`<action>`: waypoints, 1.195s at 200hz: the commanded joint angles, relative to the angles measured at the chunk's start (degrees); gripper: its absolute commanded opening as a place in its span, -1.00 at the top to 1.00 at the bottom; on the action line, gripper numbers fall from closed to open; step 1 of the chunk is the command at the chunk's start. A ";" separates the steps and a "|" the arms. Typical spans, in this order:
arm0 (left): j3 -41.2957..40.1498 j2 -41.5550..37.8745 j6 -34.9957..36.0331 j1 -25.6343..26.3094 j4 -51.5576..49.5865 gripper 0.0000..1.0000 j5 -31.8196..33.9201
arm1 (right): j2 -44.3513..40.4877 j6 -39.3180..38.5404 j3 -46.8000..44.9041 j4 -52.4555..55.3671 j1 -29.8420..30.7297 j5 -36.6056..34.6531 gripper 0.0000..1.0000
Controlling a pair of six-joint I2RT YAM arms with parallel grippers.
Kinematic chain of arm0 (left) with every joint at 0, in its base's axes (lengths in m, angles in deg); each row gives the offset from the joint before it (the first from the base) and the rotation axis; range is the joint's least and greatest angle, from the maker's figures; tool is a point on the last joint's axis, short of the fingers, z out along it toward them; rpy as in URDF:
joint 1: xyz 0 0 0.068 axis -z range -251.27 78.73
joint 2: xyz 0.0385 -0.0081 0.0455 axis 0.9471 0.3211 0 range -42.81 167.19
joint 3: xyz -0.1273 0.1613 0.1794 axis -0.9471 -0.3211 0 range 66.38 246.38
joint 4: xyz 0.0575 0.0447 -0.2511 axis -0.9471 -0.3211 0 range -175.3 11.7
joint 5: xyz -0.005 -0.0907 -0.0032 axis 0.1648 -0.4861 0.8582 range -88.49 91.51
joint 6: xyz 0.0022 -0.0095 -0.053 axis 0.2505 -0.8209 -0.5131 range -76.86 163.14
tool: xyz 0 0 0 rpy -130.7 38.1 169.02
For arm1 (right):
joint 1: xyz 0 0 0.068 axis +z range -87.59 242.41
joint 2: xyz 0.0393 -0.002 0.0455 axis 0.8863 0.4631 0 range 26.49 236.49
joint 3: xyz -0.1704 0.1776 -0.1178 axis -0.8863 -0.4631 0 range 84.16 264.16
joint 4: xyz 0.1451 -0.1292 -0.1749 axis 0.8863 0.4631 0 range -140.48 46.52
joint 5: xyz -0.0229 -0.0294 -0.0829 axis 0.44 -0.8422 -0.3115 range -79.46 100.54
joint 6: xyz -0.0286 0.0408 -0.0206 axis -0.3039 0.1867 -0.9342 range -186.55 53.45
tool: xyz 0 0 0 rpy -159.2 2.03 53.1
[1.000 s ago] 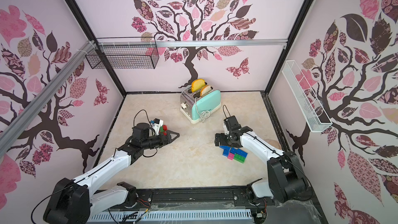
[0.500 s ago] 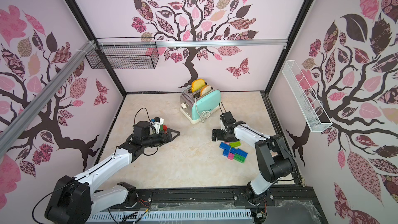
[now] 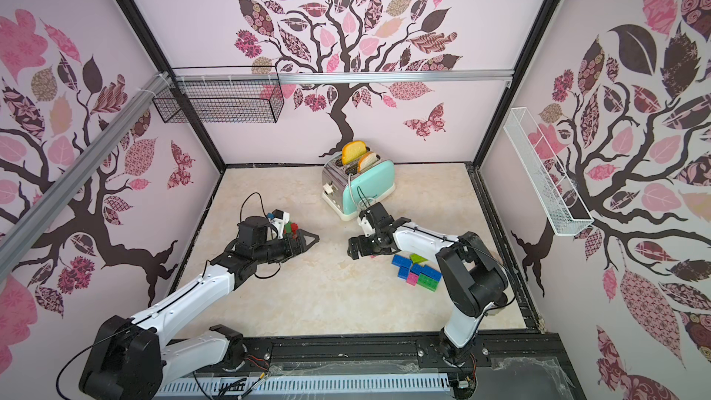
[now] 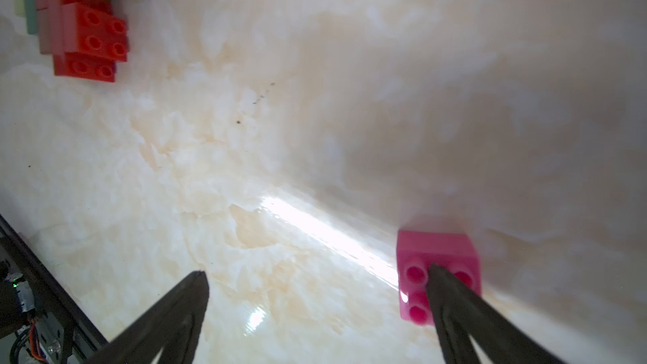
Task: Assemble a heart with lego
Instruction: Move the lego brick at the center of the board, then pick up the lego brick from the center of the board, then adjust the lego brick at the center of the board.
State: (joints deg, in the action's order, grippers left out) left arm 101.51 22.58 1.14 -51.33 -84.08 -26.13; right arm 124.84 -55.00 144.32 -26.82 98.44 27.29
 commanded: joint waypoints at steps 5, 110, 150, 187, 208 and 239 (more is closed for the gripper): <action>0.17 -1.88 -0.18 -3.62 -1.99 -0.95 0.46 | 1.67 2.28 0.60 1.21 5.17 1.13 -0.99; -0.35 -2.71 2.05 -5.88 -1.17 -0.95 -4.88 | -11.91 -3.45 1.74 10.58 3.44 -4.22 -0.99; -1.45 -3.05 2.50 -2.94 0.04 -0.95 -7.24 | -11.55 -6.27 -0.63 17.10 -6.20 -15.02 -0.99; -3.50 1.97 -1.17 6.95 5.56 -0.95 -6.70 | -9.70 -6.97 -0.90 18.54 -10.90 -16.14 -0.99; -6.03 5.08 -5.10 11.08 11.98 -0.95 -6.22 | -7.98 -8.02 -0.83 18.95 -10.95 -17.44 -0.99; -6.16 9.22 -7.01 14.32 16.75 -0.95 -6.56 | -6.14 -9.57 -0.56 19.44 -10.86 -19.55 -0.99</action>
State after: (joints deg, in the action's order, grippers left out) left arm 95.70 30.18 -3.17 -38.28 -75.49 -32.25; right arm 117.76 -62.54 142.50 -8.77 87.47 10.39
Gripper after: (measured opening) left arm 0.974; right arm 0.995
